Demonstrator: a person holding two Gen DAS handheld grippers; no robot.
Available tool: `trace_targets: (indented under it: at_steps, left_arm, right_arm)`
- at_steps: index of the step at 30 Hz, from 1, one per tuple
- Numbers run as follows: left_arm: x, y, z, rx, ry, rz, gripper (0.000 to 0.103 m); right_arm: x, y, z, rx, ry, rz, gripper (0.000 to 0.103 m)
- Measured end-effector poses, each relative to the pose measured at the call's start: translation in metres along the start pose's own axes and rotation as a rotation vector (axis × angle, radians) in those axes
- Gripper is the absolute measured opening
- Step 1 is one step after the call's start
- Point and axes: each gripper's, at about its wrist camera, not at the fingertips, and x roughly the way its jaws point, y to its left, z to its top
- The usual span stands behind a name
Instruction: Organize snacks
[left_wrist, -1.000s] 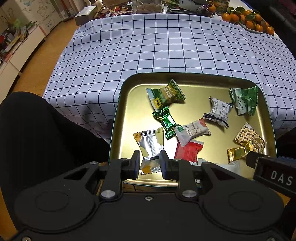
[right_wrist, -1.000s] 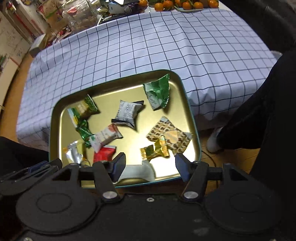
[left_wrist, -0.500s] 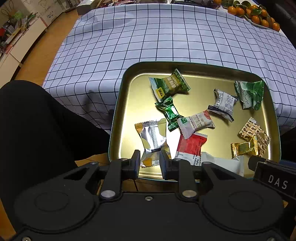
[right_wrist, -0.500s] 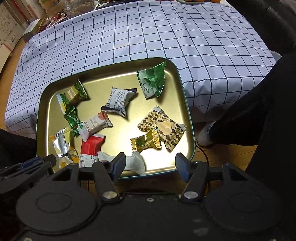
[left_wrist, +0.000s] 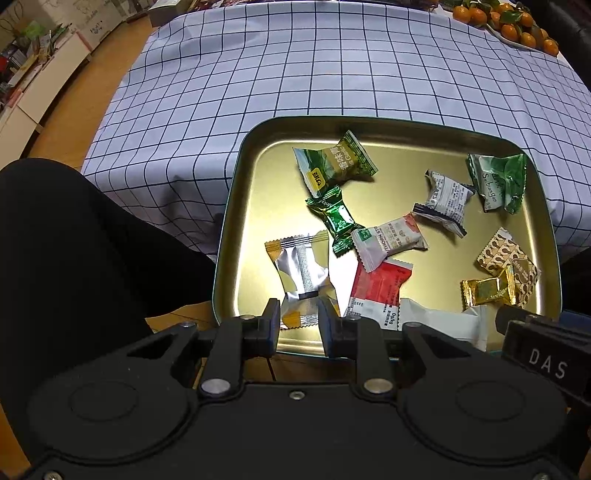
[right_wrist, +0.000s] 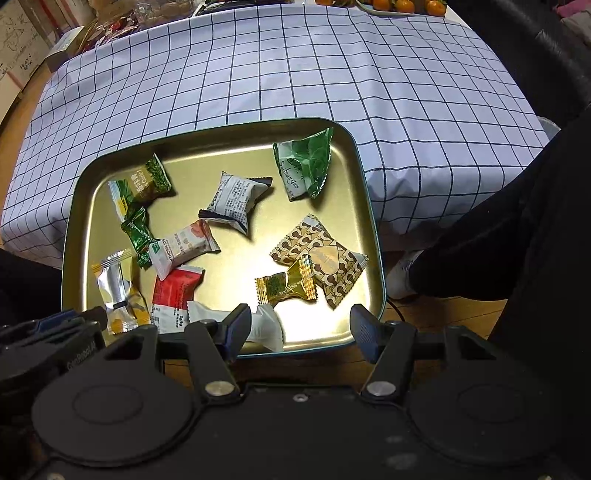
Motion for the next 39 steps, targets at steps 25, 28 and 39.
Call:
trace_targets:
  at_steps: [25, 28, 39]
  left_arm:
    - [0.0036, -0.0013, -0.001, 0.004, 0.022, 0.008, 0.034]
    - [0.0037, -0.0015, -0.001, 0.004, 0.021, 0.008, 0.034]
    - [0.0048, -0.0014, -0.0011, 0.007, 0.03, 0.004, 0.034]
  right_arm:
    - [0.0036, 0.0004, -0.0003, 0.004, 0.017, -0.008, 0.062]
    - [0.0033, 0.0, -0.0007, 0.006, 0.017, -0.009, 0.062]
    - [0.0039, -0.0002, -0.0005, 0.008, 0.022, -0.01, 0.062]
